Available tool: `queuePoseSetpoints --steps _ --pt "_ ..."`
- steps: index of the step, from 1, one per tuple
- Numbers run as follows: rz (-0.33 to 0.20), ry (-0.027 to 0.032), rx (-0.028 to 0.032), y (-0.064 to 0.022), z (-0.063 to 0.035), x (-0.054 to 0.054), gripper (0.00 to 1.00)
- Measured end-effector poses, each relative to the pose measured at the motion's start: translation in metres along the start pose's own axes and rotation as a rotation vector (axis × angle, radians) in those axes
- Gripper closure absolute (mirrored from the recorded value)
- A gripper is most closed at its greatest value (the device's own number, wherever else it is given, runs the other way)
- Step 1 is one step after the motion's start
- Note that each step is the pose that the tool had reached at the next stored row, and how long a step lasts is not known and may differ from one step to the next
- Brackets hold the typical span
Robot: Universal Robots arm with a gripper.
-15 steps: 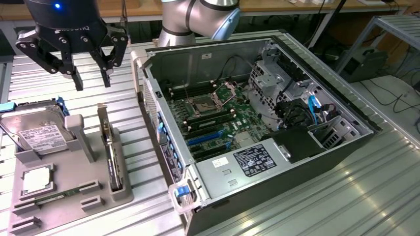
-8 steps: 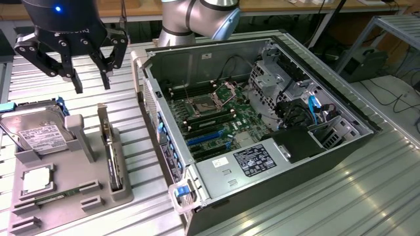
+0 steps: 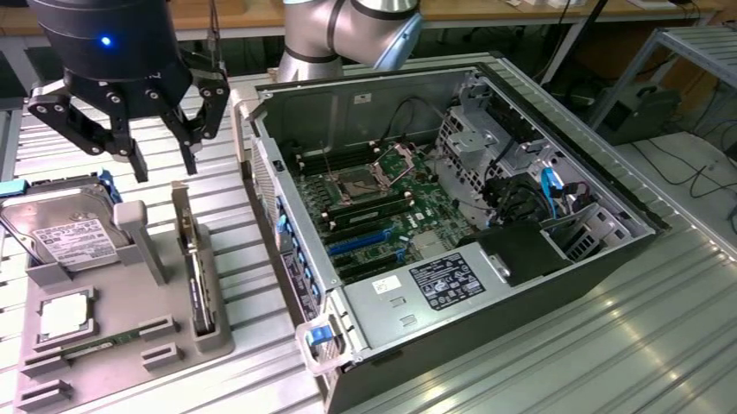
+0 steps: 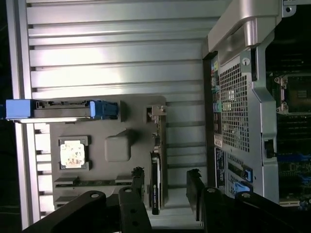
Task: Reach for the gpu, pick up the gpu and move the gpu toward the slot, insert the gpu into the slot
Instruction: 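Pick up the gpu and move the gpu toward the slot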
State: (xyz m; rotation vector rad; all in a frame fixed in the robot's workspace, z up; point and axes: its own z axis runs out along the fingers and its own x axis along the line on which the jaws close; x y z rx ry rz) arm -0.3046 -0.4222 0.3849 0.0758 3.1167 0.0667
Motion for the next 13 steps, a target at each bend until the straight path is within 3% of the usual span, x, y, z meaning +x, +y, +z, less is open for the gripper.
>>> queuePoseSetpoints --steps 13 --pt "0.0 0.0026 0.0002 -0.0087 0.0185 0.0 0.52"
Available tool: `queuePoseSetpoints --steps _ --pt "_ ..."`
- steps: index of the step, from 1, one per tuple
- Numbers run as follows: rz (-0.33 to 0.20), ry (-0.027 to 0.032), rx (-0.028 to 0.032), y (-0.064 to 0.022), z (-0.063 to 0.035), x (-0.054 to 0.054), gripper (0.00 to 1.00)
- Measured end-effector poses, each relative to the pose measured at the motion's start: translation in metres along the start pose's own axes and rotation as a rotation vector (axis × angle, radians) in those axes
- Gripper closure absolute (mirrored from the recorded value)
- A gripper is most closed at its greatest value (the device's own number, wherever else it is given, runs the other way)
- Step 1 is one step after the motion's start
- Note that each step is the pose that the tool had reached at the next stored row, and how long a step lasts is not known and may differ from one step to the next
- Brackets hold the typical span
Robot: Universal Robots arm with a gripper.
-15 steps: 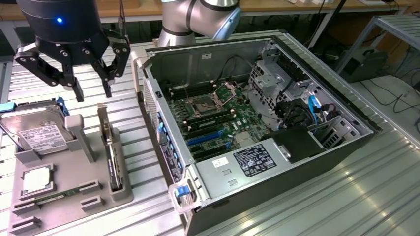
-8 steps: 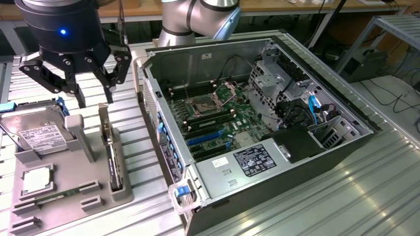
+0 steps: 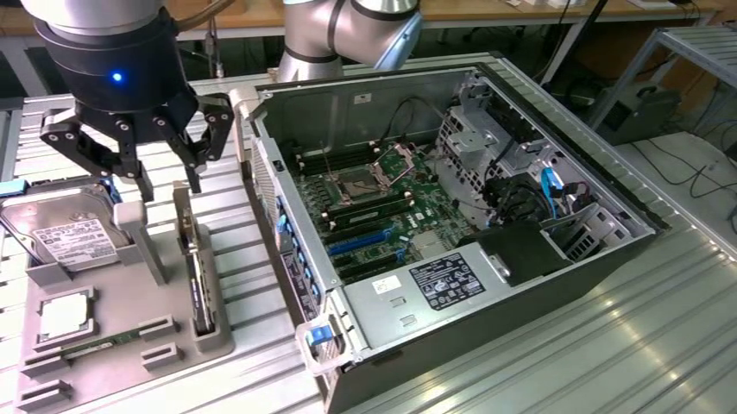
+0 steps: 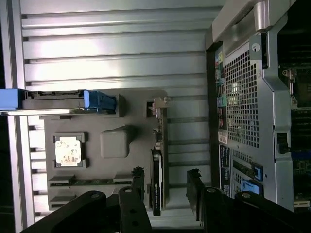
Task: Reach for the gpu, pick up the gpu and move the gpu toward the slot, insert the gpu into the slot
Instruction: 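Pick up the gpu and move the gpu toward the slot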
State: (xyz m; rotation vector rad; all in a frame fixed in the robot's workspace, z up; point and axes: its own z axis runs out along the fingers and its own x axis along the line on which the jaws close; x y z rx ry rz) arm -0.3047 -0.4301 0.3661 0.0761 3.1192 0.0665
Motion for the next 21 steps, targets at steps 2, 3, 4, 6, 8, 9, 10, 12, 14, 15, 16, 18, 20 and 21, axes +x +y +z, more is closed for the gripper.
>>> queuePoseSetpoints --steps 2,3,4,6,8,9,10,12,14,15,16,18,20,21 --pt "0.0 0.0001 0.0001 -0.0004 0.0018 0.0 0.52" --pt "0.0 0.0001 0.0001 -0.0006 0.0027 0.0 0.52" --pt "0.0 0.0001 0.0001 -0.0008 0.0036 0.0 0.52" --pt "0.0 0.0001 0.0001 -0.0014 0.0051 0.0 0.52" --pt "0.0 0.0002 0.0001 -0.0027 0.0078 0.0 0.52" --pt "0.0 0.0002 0.0001 -0.0034 0.0093 0.0 0.52" --pt "0.0 0.0002 0.0001 -0.0039 0.011 0.0 0.52" --pt "0.0 0.0003 0.0001 -0.0043 0.0136 0.0 0.52" --pt "0.0 0.0007 0.0002 -0.0047 0.0161 0.0 0.52" --pt "0.0 0.0007 0.0002 -0.0049 0.0174 0.0 0.52" --pt "0.0 0.0008 0.0002 -0.0052 0.0193 0.0 0.52" --pt "0.0 0.0008 0.0001 -0.0057 0.0232 0.0 0.52" --pt "0.0 0.0009 0.0001 -0.0061 0.026 0.0 0.52" --pt "0.0 0.0009 0.0002 -0.0064 0.028 0.0 0.52"
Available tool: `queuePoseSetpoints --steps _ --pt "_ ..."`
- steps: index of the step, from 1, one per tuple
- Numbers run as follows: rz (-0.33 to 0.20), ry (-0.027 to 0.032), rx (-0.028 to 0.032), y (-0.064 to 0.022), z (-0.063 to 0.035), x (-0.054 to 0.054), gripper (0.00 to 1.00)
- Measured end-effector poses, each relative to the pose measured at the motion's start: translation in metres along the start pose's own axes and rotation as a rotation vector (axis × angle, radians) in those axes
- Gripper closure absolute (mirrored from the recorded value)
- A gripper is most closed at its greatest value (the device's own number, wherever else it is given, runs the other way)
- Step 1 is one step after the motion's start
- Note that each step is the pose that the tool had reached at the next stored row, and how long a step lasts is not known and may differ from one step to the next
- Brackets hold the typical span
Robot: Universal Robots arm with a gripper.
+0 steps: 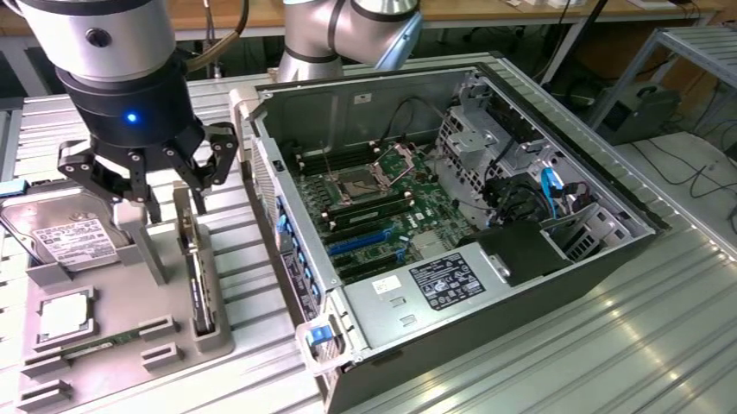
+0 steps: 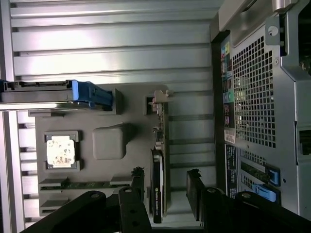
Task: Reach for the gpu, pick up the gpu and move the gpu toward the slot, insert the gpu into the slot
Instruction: 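Pick up the gpu and move the gpu toward the slot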
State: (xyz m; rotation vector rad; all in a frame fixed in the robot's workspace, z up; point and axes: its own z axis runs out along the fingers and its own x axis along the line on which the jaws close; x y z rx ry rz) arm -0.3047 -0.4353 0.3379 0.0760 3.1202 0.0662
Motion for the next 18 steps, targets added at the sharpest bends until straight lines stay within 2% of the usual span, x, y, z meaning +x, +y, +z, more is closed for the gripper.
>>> queuePoseSetpoints --steps 9,14,18 --pt "0.0 0.0001 0.0 -0.0011 0.0114 0.0 0.52" --pt "0.0 -0.0001 -0.0001 -0.0017 0.0137 0.001 0.52" --pt "-0.001 -0.0001 -0.0001 -0.0021 0.0153 0.006 0.52"
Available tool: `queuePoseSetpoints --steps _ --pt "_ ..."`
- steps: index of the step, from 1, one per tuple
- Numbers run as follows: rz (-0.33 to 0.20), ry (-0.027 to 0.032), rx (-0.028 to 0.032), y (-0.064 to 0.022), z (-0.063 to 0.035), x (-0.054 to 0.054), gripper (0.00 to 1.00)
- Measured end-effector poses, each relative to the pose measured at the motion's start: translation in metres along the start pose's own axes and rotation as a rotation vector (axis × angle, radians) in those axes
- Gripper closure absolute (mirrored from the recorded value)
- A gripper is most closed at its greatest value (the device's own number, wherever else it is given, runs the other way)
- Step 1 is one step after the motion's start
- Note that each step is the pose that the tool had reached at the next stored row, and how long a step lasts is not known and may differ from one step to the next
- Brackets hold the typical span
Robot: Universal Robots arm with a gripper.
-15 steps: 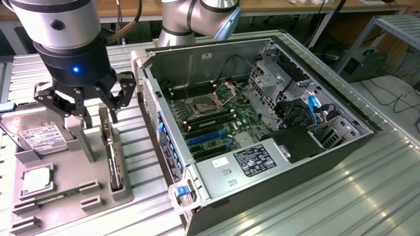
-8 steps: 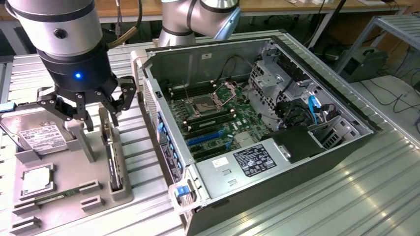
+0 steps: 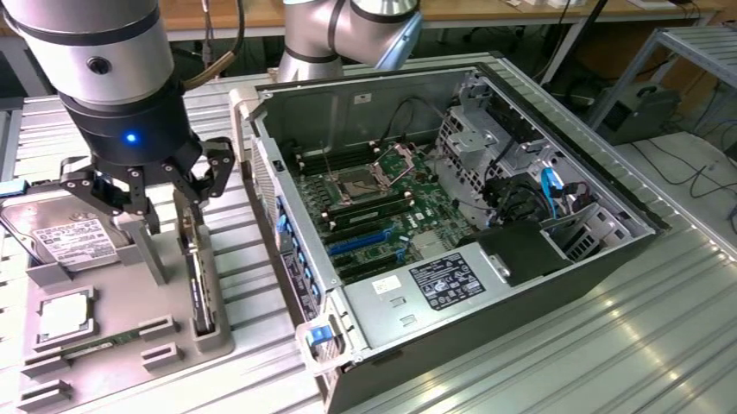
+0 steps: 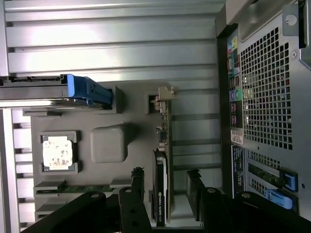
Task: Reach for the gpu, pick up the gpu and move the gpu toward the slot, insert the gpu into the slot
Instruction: 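Pick up the gpu and move the gpu toward the slot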
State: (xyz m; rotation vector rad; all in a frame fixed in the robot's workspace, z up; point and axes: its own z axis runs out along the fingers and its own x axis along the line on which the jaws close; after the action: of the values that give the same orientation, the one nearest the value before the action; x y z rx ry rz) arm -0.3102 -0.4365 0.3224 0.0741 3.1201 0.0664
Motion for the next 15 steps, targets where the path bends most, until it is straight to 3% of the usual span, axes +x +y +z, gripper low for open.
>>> queuePoseSetpoints --steps 5,12,13,15 --pt "-0.049 0.0033 -0.0007 -0.0018 0.0052 0.001 0.52" --pt "-0.05 0.0054 -0.0009 -0.0068 0.0104 0.001 0.52" --pt "-0.05 0.0061 -0.0003 -0.0073 0.011 0.001 0.52" --pt "-0.05 0.0078 0.0067 -0.008 0.0127 0.001 0.52"
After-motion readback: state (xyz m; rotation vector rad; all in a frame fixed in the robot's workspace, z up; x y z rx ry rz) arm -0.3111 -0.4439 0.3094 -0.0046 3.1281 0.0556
